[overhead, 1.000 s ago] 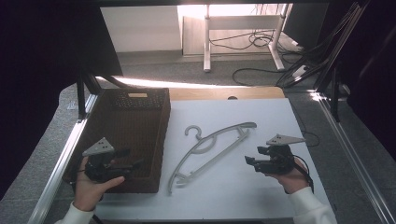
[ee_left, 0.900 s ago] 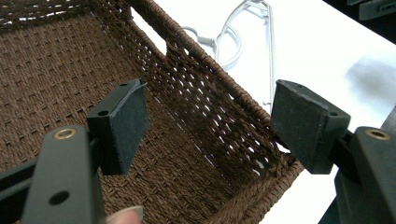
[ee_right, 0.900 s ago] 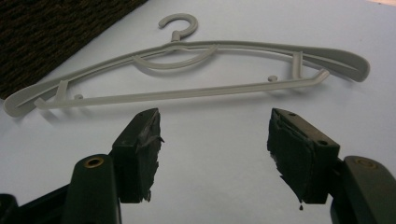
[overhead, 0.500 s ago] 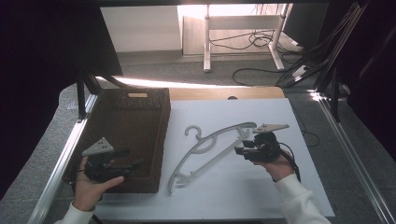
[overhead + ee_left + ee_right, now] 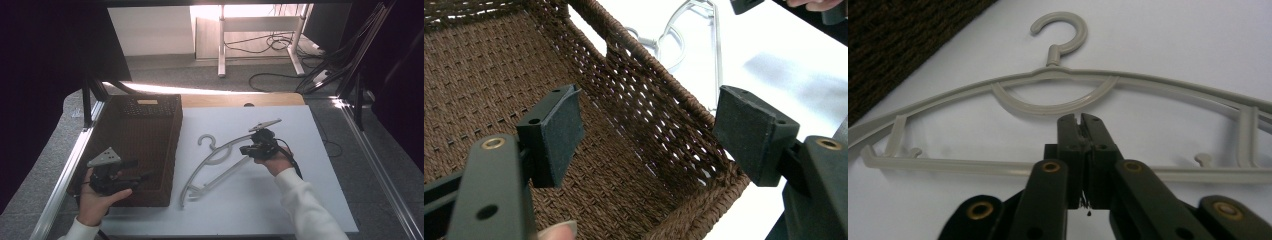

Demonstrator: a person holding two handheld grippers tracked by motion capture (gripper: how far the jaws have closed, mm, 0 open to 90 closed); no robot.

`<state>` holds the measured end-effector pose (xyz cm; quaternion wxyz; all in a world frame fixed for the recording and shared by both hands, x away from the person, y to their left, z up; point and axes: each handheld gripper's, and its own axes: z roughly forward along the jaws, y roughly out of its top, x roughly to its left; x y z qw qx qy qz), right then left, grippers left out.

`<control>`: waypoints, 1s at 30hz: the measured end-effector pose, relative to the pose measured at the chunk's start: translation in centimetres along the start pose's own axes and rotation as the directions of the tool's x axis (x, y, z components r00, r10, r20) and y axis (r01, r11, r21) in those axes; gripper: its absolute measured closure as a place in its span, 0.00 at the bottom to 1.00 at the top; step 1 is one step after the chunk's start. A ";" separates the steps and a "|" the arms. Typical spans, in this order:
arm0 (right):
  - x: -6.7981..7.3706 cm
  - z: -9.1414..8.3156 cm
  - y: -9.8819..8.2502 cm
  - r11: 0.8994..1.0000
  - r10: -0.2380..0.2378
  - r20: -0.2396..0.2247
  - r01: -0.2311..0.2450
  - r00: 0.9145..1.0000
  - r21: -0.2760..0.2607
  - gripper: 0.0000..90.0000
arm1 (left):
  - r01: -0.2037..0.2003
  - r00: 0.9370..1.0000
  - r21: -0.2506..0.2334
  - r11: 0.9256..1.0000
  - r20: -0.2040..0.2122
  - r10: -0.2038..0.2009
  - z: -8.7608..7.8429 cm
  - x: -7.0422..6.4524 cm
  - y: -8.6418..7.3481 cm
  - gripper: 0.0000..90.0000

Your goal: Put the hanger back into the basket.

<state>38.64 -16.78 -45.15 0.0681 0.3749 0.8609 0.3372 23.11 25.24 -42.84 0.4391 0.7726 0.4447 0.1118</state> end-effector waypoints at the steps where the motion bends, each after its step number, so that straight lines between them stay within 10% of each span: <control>1: 0.1 0.4 0.2 1.000 -0.007 -0.006 0.007 1.000 0.009 0.99 | 0.000 1.000 0.001 1.000 -0.001 0.000 0.0 0.0 0.0 0.30; 17: 1.1 6.3 1.0 0.978 -0.070 -0.025 0.074 0.997 0.195 0.99 | 0.003 1.000 0.003 1.000 0.001 -0.003 0.0 0.2 -0.1 0.30; 30: 1.5 6.6 0.1 0.958 -0.086 -0.027 0.090 0.996 0.273 0.99 | 0.001 1.000 0.007 1.000 0.003 -0.001 0.0 0.1 -0.1 0.30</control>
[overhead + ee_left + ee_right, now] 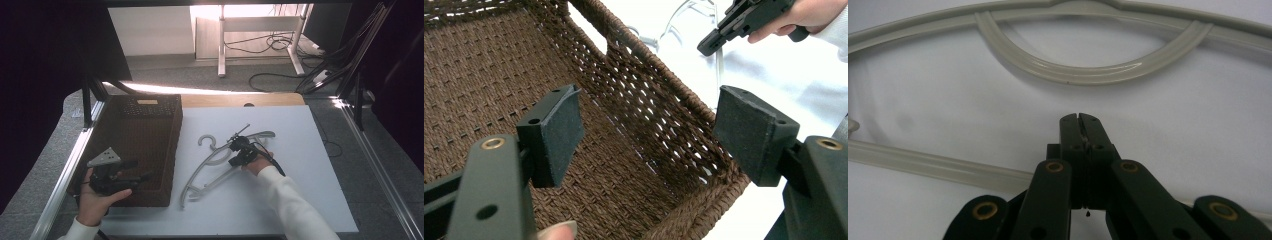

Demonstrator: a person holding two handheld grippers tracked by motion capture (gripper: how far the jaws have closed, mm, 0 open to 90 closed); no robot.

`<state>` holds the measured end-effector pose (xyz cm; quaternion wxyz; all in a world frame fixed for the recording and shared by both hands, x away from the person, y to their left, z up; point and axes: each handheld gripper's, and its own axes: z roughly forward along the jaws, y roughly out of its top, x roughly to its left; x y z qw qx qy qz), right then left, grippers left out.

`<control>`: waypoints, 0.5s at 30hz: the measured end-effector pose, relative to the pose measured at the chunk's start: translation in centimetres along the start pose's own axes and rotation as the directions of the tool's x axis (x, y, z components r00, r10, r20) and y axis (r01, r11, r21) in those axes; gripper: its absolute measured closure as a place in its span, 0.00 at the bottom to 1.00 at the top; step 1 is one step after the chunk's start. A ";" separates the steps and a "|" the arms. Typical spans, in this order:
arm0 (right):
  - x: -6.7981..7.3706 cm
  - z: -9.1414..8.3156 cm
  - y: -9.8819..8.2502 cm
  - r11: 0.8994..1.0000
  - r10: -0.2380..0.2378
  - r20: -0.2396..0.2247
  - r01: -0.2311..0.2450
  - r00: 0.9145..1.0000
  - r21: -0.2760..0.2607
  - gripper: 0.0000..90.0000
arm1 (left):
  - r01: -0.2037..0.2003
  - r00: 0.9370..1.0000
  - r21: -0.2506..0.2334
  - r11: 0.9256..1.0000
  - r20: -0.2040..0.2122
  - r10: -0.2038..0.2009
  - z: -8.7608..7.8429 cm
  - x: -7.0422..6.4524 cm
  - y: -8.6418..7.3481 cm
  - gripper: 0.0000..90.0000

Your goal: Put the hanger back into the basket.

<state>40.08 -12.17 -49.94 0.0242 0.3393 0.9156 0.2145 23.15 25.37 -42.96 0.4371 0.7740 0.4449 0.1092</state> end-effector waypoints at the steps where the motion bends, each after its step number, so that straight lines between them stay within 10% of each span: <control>1: 0.0 -0.1 -0.1 1.000 -0.003 -0.002 0.003 1.000 0.001 0.99 | 0.000 1.000 0.000 1.000 0.000 0.000 0.0 0.0 0.0 0.30; 15: 0.9 -1.8 -3.0 1.000 -0.011 -0.014 0.012 1.000 0.010 0.99 | -0.003 1.000 0.002 1.000 0.001 0.003 0.0 -0.1 0.0 0.30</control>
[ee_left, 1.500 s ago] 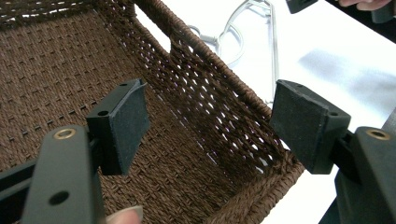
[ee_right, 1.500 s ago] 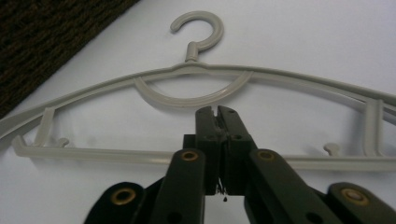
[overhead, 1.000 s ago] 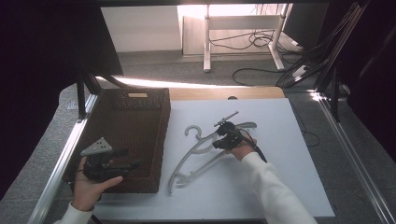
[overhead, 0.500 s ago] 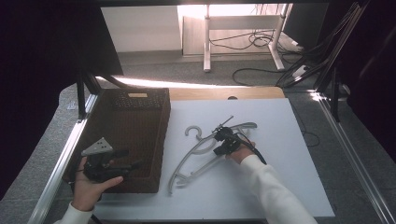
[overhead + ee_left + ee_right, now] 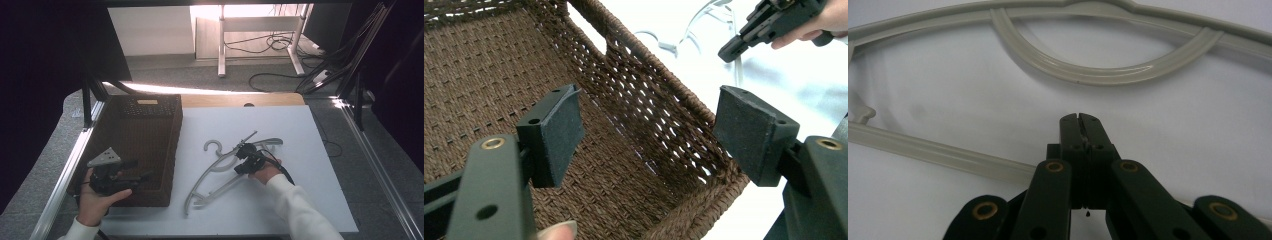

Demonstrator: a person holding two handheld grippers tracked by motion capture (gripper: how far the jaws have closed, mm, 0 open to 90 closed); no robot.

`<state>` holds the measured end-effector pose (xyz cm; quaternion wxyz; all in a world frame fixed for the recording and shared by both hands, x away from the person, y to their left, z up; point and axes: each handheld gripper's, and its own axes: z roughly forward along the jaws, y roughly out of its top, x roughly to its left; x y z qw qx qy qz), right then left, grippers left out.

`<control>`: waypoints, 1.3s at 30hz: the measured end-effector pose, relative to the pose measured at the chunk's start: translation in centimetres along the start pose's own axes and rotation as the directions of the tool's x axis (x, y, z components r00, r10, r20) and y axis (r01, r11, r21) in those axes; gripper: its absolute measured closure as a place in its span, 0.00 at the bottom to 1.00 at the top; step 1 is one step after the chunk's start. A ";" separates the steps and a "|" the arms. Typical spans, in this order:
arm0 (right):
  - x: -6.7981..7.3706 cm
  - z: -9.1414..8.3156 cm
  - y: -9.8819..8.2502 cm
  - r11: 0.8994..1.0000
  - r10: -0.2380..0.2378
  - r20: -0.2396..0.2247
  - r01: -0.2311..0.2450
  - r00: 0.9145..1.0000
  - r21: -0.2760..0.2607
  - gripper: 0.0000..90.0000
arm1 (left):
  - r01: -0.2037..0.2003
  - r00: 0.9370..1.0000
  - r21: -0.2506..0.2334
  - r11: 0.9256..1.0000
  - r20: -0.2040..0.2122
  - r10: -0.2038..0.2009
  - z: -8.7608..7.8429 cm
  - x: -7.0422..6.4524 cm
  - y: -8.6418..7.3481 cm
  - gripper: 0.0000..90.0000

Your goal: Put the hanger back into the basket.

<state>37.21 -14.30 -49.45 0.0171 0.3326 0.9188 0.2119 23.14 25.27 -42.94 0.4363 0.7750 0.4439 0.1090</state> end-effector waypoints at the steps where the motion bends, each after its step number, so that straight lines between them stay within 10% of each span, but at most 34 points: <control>1: 0.1 -0.3 -0.6 1.000 0.000 -0.003 0.000 1.000 -0.004 0.99 | -0.001 1.000 0.000 1.000 0.002 0.001 0.0 -0.1 0.0 0.30; 21: 0.6 -2.5 -4.8 0.999 0.011 -0.019 -0.012 1.000 -0.039 0.99 | -0.005 1.000 0.003 1.000 0.002 0.005 0.2 -0.3 0.2 0.30; 39: 0.3 -3.2 -3.6 0.995 0.019 0.006 -0.018 1.000 -0.094 0.99 | -0.007 1.000 0.006 1.000 0.004 0.007 0.3 -0.3 0.1 0.30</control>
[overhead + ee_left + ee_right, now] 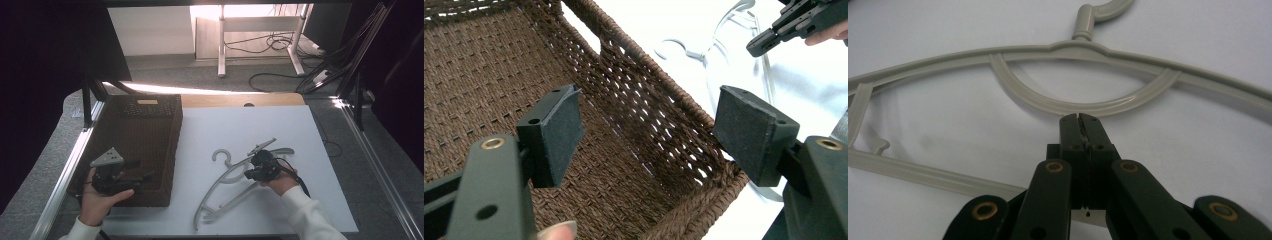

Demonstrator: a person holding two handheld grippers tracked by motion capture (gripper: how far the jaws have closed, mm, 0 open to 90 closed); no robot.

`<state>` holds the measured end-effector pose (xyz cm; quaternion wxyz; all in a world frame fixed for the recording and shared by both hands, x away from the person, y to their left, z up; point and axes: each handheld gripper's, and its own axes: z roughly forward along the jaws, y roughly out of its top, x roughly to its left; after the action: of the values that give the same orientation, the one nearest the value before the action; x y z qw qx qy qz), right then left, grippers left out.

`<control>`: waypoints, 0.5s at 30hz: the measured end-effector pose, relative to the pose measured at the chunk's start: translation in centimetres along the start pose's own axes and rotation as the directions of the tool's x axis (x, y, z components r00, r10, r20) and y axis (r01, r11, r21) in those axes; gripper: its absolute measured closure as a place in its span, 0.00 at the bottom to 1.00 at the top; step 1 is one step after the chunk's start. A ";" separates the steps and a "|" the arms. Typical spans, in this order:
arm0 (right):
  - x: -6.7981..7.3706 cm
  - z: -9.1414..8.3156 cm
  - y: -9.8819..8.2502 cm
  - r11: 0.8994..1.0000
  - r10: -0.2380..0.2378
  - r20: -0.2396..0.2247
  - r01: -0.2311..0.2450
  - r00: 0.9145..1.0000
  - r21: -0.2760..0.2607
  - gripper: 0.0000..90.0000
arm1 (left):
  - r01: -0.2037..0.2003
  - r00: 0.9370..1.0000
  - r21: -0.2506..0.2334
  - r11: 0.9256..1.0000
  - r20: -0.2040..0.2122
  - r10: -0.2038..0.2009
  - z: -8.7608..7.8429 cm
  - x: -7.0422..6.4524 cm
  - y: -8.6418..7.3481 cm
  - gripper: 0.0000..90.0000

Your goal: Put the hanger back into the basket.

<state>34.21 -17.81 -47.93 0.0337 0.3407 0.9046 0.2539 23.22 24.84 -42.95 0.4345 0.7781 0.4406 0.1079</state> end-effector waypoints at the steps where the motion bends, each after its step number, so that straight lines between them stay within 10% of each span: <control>1: 0.0 0.0 0.0 1.000 0.000 0.000 0.000 1.000 -0.001 0.99 | 0.000 1.000 -0.001 1.000 0.001 0.000 0.0 0.0 0.0 0.30; 15: -0.5 -2.9 -2.4 0.995 0.031 0.018 -0.029 0.999 -0.095 0.99 | -0.016 1.000 -0.007 1.000 0.021 0.016 0.1 -1.2 0.8 0.30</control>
<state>32.49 -20.91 -46.64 0.0547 0.3547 0.8860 0.2935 23.07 23.63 -42.15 0.4411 0.7812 0.4293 0.1046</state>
